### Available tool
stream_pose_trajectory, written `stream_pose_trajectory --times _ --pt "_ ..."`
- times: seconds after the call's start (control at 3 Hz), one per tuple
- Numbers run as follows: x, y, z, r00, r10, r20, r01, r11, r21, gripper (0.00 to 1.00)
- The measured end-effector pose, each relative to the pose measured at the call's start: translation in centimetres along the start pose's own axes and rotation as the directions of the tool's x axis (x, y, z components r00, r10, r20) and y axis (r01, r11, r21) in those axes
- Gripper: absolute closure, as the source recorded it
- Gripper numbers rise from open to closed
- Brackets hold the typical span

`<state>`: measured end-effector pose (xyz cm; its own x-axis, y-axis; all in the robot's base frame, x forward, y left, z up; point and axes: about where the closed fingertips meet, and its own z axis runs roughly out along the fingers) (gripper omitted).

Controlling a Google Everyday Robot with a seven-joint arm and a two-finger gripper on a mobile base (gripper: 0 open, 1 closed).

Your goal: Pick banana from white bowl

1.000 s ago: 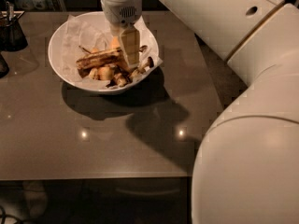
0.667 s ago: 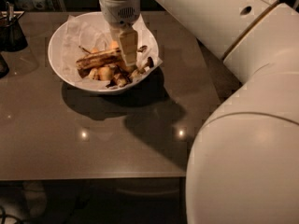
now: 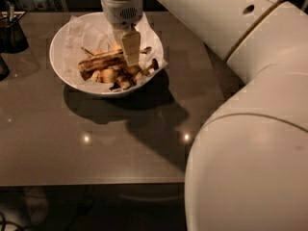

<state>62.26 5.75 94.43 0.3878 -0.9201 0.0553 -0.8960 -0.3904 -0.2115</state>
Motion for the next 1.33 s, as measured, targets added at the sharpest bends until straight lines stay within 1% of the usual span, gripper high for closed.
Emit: stream_pose_trajectory --times 1.33 --pt "-0.8 -0.7 2.0 0.999 -0.044 -0.009 0.044 0.9981 -0.043 0.45"
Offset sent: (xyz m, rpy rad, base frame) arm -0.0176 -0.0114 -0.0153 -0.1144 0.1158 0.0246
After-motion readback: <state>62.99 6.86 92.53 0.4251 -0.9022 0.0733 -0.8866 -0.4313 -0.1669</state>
